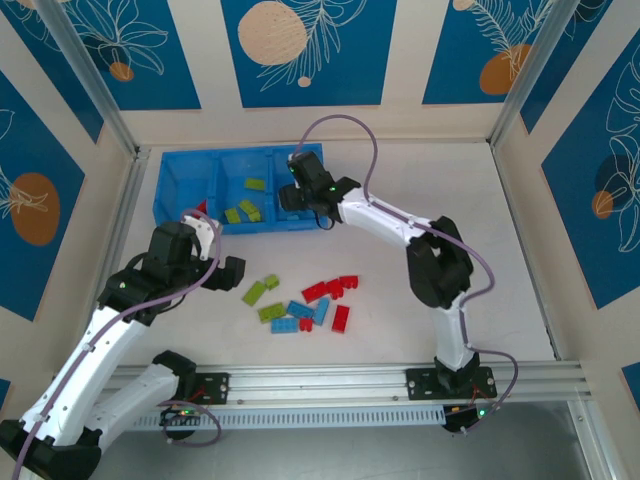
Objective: Sort the legos into containers by color
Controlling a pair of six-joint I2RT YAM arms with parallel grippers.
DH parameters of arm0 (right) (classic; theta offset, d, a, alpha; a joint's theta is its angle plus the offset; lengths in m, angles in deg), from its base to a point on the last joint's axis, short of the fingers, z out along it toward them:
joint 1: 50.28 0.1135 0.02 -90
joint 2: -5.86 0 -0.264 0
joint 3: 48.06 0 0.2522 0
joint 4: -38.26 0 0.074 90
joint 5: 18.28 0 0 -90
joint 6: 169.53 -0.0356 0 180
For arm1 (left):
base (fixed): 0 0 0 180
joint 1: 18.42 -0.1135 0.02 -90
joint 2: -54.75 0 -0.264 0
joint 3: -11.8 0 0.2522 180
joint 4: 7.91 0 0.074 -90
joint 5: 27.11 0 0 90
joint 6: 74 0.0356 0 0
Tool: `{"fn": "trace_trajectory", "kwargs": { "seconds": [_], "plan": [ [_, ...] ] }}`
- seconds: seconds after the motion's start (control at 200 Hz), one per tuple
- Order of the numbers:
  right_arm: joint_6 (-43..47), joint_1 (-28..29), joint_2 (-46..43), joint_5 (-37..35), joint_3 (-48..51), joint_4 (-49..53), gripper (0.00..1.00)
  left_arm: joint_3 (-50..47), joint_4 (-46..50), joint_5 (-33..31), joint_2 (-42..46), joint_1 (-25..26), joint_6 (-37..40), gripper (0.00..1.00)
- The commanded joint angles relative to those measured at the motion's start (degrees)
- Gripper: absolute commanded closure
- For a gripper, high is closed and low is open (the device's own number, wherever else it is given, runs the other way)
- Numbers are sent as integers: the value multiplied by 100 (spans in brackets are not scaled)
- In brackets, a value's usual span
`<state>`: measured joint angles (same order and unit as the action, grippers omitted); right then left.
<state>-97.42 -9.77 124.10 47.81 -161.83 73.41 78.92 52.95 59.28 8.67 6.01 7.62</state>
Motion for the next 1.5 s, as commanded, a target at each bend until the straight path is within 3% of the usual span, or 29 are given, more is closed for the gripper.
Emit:
{"fn": "trace_trajectory", "kwargs": {
  "seconds": [0.0, 0.17, 0.365, 0.5, 0.615, 0.75, 0.94, 1.045, 1.235, 1.395, 1.49],
  "plan": [
    [207, -82, 342, -38, -793, 473, 30, -54, -70, 135, -1, -91, 123, 0],
    [273, -71, 394, 192, -1252, 742, 22, -64, -78, 298, -91, -207, 227, 0],
    [256, 16, -192, 327, -1047, 884, 21, -89, -148, 709, -155, -446, 257, 0],
    [87, 158, -1447, 815, 95, 684, 22, -72, -181, 1097, -343, -427, -76, 0],
    [99, 397, -2784, 1244, 1577, 274, 21, -184, -434, 1588, -557, -88, -647, 5],
    [56, 713, -4042, 1075, 2942, 326, 19, -441, -819, 1256, -991, 545, -758, 9],
    [-433, 765, -5181, 1248, 4057, 470, 17, -525, -1276, 1017, -2332, 1032, -358, 11],
    [-622, 775, -5469, 1261, 4307, 575, 17, -520, -1577, 696, -2920, 1150, -218, 11],
    [-758, 722, -5477, 1111, 4619, 600, 16, -438, -2062, 663, -3683, 1162, -242, 15],
    [-777, 730, -5356, 1186, 4648, 612, 16, -305, -2117, 481, -4231, 1167, -303, 25],
    [-786, 730, -5370, 1158, 4626, 645, 16, -263, -2116, 386, -4454, 1168, -339, 37]
  ]
}}
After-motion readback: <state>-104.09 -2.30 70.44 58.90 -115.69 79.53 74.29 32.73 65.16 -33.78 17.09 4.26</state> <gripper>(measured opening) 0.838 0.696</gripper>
